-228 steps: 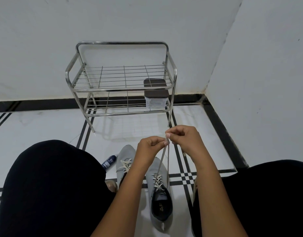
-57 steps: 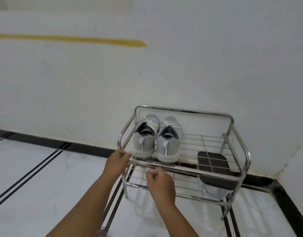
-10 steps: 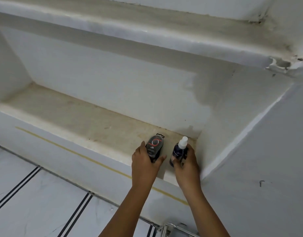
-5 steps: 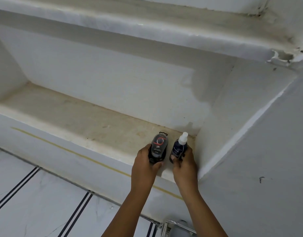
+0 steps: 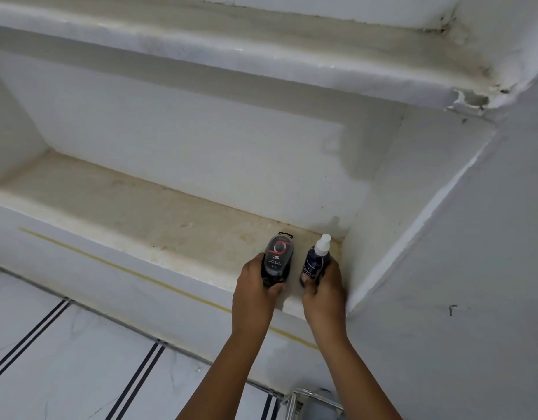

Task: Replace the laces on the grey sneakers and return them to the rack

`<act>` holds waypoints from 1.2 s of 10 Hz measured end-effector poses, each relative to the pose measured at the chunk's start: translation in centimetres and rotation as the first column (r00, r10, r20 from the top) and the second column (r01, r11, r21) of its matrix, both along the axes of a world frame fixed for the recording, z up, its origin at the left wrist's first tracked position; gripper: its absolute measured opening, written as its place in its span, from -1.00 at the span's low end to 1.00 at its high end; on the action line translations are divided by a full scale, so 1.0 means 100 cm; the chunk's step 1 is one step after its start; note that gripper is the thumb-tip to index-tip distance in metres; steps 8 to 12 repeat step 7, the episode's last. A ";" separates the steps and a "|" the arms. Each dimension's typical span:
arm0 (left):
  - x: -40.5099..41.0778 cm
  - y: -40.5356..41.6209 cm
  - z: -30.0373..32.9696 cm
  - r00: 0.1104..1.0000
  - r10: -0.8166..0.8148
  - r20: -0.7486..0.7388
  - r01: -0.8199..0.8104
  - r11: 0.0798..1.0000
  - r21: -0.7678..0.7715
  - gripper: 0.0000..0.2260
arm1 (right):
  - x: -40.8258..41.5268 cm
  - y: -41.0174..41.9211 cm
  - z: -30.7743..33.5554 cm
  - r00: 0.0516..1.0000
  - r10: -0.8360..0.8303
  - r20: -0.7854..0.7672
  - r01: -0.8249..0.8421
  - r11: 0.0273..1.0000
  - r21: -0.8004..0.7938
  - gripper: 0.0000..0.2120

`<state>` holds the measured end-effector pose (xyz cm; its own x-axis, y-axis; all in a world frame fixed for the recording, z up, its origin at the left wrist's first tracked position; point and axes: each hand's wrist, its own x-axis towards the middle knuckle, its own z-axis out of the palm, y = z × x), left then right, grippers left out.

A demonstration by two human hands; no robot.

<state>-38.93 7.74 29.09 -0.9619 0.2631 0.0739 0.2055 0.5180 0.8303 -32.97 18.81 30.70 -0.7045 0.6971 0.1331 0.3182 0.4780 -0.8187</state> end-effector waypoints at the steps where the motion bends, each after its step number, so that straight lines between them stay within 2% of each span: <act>1: -0.001 0.001 -0.002 1.000 -0.007 -0.005 0.006 1.000 -0.015 -0.50 | 0.001 -0.002 0.000 1.000 -0.008 -0.005 0.008 1.000 0.000 -0.57; 3: -0.007 0.002 -0.005 0.999 -0.028 -0.023 0.027 0.998 -0.052 -0.54 | 0.002 -0.005 0.001 1.000 -0.019 -0.013 0.018 0.999 -0.039 -0.52; 4: -0.012 0.002 -0.008 0.998 -0.044 -0.040 0.041 0.997 -0.071 -0.51 | 0.005 -0.006 -0.004 0.999 -0.011 0.046 0.015 0.997 -0.073 -0.45; 5: -0.012 0.000 -0.008 0.996 -0.073 -0.052 0.069 0.995 -0.075 -0.43 | 0.018 -0.013 -0.004 0.992 0.007 0.122 0.005 0.995 -0.103 -0.41; 6: -0.005 -0.006 -0.001 0.997 -0.067 -0.032 0.067 0.998 -0.022 -0.31 | 0.040 -0.026 -0.003 0.992 0.024 0.123 -0.013 0.996 -0.087 -0.44; 7: 0.008 -0.012 0.002 0.999 0.022 -0.037 -0.019 0.997 0.071 -0.43 | 0.062 -0.037 -0.007 0.999 0.005 0.048 -0.001 0.996 -0.086 -0.56; 12: 0.008 -0.012 0.002 0.999 0.022 -0.037 -0.019 0.997 0.071 -0.43 | 0.062 -0.037 -0.007 0.999 0.005 0.048 -0.001 0.996 -0.086 -0.56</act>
